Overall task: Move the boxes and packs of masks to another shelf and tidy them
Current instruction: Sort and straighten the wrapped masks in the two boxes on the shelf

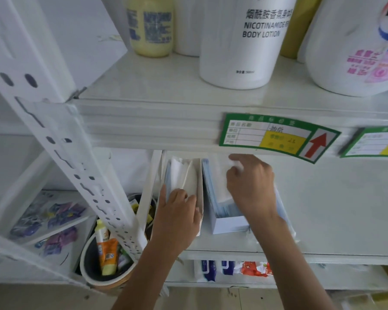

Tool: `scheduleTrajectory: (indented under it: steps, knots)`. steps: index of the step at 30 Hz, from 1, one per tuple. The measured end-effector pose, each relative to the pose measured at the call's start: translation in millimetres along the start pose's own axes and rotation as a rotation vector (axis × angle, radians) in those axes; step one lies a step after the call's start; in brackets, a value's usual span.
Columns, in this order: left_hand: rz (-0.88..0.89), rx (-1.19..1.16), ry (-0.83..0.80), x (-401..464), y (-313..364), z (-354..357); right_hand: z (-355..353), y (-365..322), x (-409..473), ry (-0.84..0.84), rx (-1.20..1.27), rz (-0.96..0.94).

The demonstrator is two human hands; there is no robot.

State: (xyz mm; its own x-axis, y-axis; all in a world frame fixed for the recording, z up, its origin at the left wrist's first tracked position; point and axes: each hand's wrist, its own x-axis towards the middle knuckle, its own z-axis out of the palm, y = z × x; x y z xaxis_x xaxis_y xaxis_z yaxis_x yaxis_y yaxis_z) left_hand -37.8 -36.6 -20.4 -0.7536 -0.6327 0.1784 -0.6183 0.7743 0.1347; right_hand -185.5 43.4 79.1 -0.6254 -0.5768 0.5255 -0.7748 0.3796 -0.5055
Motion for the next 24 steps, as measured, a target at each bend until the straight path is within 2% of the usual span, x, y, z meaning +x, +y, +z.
scheduleTrajectory:
  steps: [3,6,13,18,21,24]
  knots:
    - [-0.013,0.031,0.030,-5,1,1,15,-14,-10,-0.119,0.005,-0.024]
    - [-0.058,0.024,0.022,-8,1,2,22,-15,-9,-0.238,-0.046,0.074]
    - [-0.099,-0.025,-0.024,-6,-1,2,21,-21,-3,-0.365,-0.123,0.170]
    - [-0.129,-0.101,-0.027,-7,1,-4,26,-38,2,-0.436,-0.125,0.120]
    - [-0.143,-0.216,0.030,-12,2,-5,36,-44,6,-0.511,-0.135,0.084]
    - [-0.174,-0.331,0.043,-16,2,-6,45,-48,12,-0.513,-0.170,0.054]
